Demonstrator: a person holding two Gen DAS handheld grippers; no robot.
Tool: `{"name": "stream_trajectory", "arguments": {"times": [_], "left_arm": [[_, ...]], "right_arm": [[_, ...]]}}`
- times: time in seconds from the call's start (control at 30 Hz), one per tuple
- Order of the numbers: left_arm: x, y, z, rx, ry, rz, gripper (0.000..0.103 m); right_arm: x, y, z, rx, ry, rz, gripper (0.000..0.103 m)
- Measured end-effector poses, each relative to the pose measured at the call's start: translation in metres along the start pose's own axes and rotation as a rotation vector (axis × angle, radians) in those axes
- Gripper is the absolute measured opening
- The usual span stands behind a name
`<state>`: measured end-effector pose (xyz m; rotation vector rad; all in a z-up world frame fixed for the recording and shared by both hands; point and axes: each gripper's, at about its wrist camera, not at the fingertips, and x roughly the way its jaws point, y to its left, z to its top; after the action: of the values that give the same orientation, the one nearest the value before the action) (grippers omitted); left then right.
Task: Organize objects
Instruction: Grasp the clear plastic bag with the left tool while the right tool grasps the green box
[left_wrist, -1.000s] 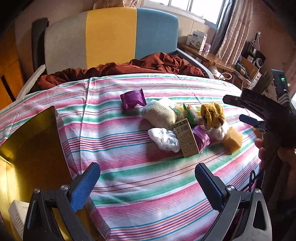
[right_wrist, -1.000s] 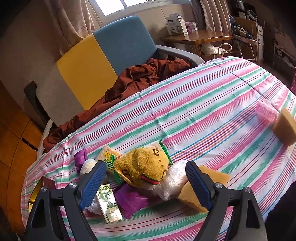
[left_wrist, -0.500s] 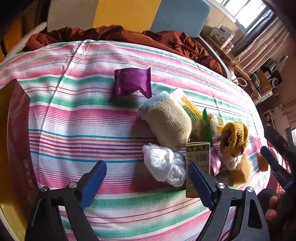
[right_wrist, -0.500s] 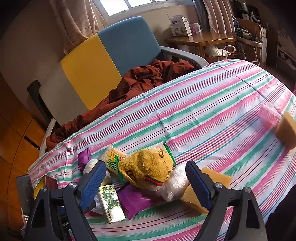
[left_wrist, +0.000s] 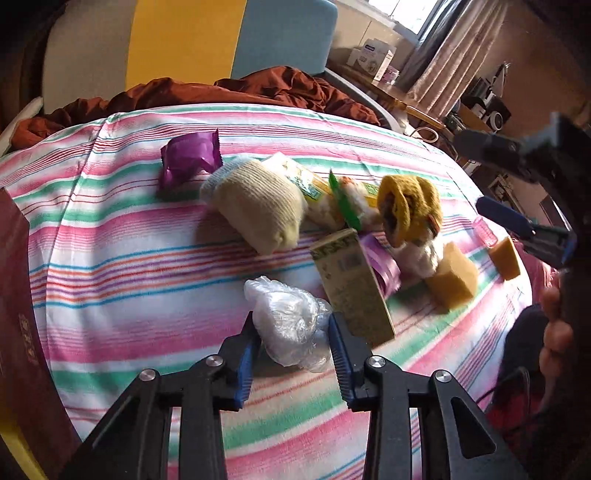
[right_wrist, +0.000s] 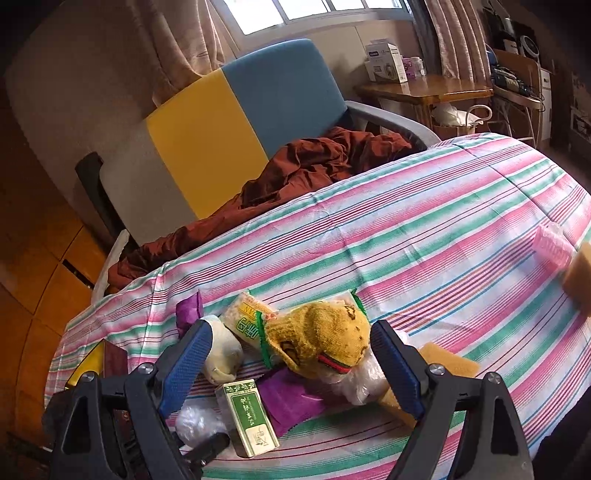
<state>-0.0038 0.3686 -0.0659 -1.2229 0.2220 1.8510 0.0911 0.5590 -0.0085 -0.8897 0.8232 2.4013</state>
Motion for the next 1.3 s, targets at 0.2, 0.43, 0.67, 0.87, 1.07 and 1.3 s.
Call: {"name": "stream_trajectory", "arguments": {"times": [0.2,0.43,0.67,0.87,1.07,1.3], "left_arm": [[-0.021,-0.008,-0.044,0.031,-0.030,-0.023,0.038],[-0.011,0.006,-0.040,-0.026,-0.017,-0.043,0.042],[-0.005,0.003,-0.038,-0.020,-0.012,-0.034,0.047],[0.000,0.000,-0.034,-0.010,-0.007,-0.036,0.055],[0.005,-0.013,-0.034,0.032,-0.011,-0.002,0.064],[-0.001,-0.013,-0.035,0.033,-0.026,0.012,0.062]], "right_arm": [[0.018,0.021,-0.011,-0.083,0.106,0.075,0.088],[0.037,0.048,-0.033,-0.227,0.228,0.101,0.069],[0.053,0.070,-0.054,-0.359,0.343,0.120,0.055],[0.070,0.071,-0.068,-0.402,0.433,0.077,0.040],[0.082,0.062,-0.072,-0.391,0.484,0.015,0.033],[0.084,0.044,-0.063,-0.304,0.497,-0.004,0.033]]}}
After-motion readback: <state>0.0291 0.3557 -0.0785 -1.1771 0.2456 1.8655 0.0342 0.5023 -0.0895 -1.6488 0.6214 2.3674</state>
